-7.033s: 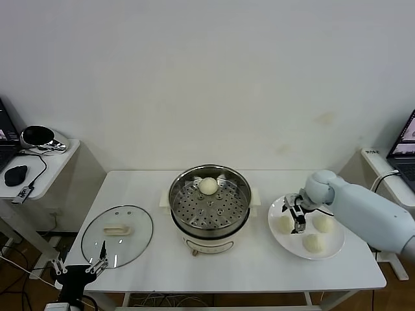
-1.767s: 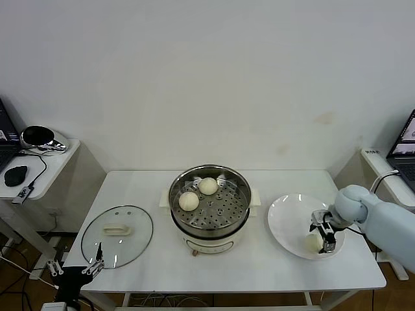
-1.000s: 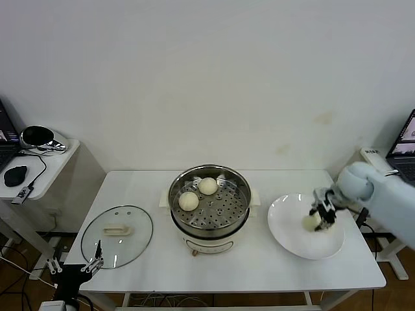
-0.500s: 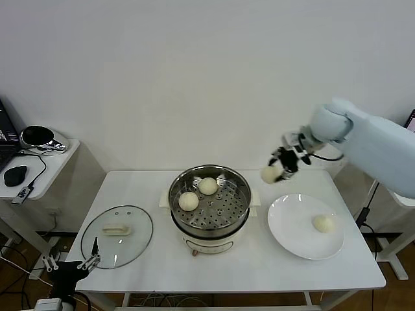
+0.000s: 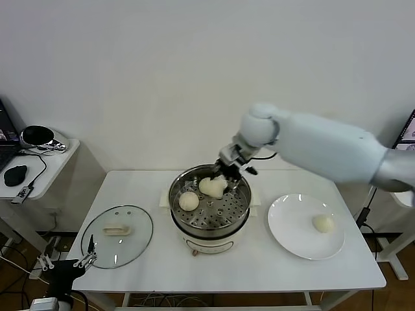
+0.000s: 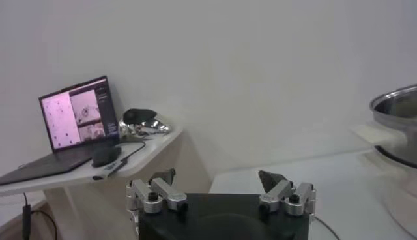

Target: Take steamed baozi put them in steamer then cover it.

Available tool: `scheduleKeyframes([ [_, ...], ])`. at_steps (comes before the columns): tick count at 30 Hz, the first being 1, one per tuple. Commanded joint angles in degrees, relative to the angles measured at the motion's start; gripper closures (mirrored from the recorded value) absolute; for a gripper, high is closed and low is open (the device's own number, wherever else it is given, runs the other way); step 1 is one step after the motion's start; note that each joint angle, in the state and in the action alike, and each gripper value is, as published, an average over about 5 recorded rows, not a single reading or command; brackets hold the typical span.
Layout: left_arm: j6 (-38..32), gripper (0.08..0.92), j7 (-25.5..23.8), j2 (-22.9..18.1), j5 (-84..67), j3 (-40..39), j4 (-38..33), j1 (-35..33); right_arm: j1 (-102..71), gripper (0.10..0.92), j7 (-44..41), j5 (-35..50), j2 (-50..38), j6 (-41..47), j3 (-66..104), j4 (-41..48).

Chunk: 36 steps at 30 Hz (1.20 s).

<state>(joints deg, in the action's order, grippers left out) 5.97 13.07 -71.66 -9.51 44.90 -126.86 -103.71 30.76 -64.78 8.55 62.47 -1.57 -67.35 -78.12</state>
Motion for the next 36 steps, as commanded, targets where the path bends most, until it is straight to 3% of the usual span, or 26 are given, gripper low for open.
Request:
scheduleKeyframes([
  [1,0.0,0.177,0.1,-0.4,0.0,0.2,0.0,0.1,-1.3,0.466,0.7,-6.6,8.7,-11.4,-6.0,0.7],
  [10,-0.2,0.177,0.3,-0.8,-0.1,0.2,0.0,0.2,-3.9,0.464,1.1,-13.3,8.5,-15.8,-6.8,0.9],
  [20,-0.4,0.177,0.3,-1.1,-0.1,-0.2,0.2,0.3,-3.6,0.454,0.1,-13.1,7.2,-17.4,-7.1,0.1],
  [26,-0.3,0.177,0.3,-0.9,-0.1,-0.1,0.0,0.3,-0.8,0.325,-0.9,-11.4,4.1,-16.6,-3.7,-0.6],
  [31,-0.3,0.177,0.3,-0.4,-0.1,0.2,-0.1,0.4,1.6,0.217,-1.5,-7.0,-2.7,-8.3,1.5,-1.9],
  [36,-0.3,0.177,0.3,0.8,-0.4,0.6,-0.2,0.8,3.8,0.203,-0.7,-1.9,-12.7,8.7,3.1,-5.1],
])
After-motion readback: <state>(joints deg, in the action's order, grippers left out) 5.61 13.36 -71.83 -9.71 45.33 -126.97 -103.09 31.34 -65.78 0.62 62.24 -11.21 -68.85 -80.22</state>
